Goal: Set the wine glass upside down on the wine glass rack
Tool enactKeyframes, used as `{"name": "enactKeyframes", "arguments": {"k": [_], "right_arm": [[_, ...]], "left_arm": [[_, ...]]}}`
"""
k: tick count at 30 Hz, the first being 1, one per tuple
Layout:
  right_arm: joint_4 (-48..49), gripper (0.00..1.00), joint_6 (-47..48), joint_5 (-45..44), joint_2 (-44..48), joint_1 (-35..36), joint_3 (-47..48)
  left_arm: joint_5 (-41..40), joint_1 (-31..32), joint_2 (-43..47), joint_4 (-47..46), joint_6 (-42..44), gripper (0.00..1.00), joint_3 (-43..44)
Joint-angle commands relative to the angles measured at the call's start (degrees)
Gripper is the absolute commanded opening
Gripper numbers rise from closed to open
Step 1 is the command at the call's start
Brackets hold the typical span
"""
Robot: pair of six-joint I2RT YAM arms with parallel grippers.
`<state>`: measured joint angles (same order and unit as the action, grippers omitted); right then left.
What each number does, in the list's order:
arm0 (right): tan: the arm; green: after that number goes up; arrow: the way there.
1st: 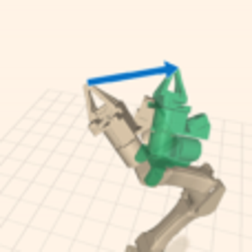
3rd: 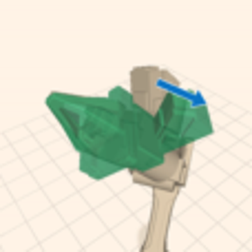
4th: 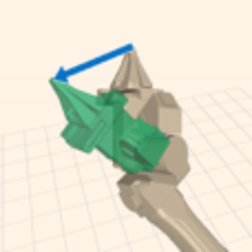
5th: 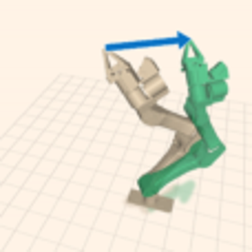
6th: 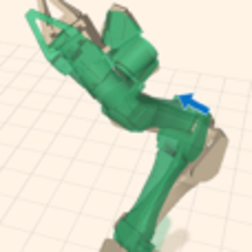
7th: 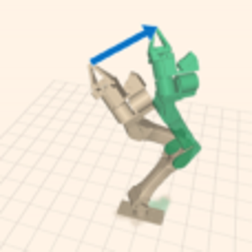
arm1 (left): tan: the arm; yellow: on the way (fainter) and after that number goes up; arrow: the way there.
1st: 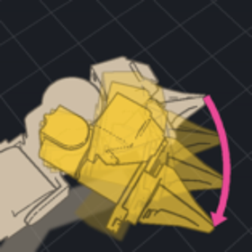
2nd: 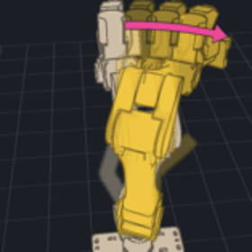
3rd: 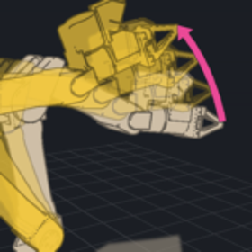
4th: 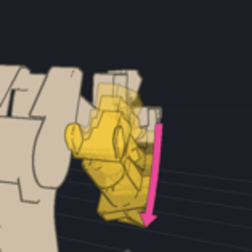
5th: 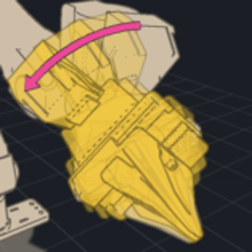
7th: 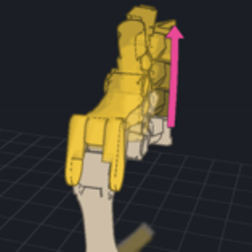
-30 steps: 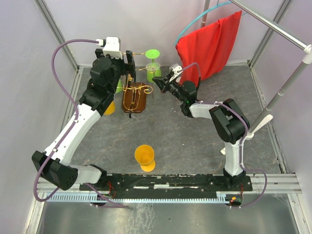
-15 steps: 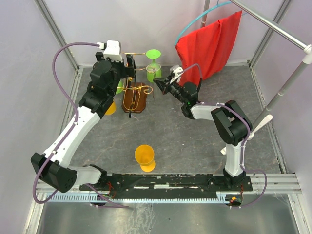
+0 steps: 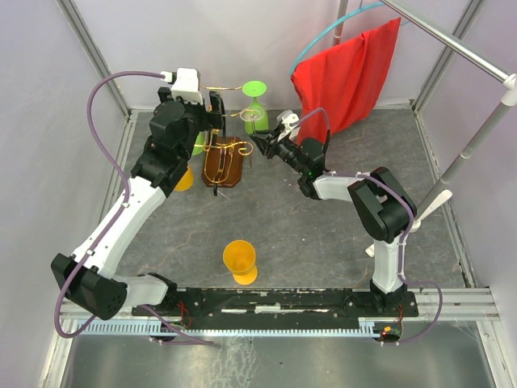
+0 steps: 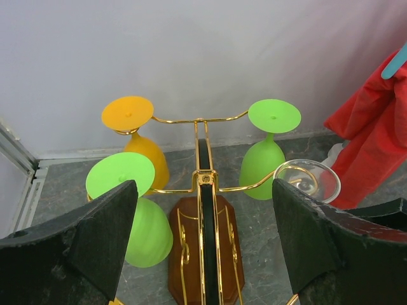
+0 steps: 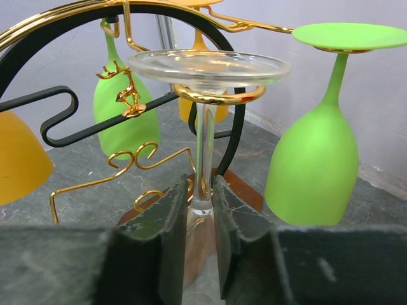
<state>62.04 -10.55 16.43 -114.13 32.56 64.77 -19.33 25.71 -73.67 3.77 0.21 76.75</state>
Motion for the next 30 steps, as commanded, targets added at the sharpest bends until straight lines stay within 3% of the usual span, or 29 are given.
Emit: {"name": "enactKeyframes", "arguments": {"k": [1, 8, 13, 16, 19, 25, 30], "right_arm": [[2.5, 0.33, 2.0, -0.2, 3.7, 0.5, -1.1], [3.0, 0.54, 4.7, -3.4, 7.0, 0.5, -6.3], [2.3, 0.59, 6.6, -5.6, 10.6, 0.5, -10.9], [-1.2, 0.63, 6.9, -8.1, 14.0, 0.5, -13.5], [-9.6, 0.66, 5.7, -12.2, 18.8, 0.4, -14.1], [-39.7, 0.69, 5.0, -19.5, 25.5, 0.4, -7.2], [-46.9, 0.72, 5.6, -25.3, 27.8, 0.3, -6.1]], "left_arm": [[0.7, -0.4, 1.3, -2.3, -2.2, 0.92, 0.1], [0.7, -0.4, 1.4, -2.2, -2.8, 0.93, 0.1], [2.7, -0.4, 1.6, -0.1, -3.0, 0.95, 1.8], [8.1, -0.4, 1.6, 3.6, -1.0, 0.96, 4.3], [15.8, -0.5, 0.1, 12.6, 1.2, 0.96, 9.6], [29.4, 1.5, -0.3, 29.8, 6.5, 0.96, 13.1], [28.4, 10.9, 4.2, 37.4, 8.0, 0.97, 6.9]]}}
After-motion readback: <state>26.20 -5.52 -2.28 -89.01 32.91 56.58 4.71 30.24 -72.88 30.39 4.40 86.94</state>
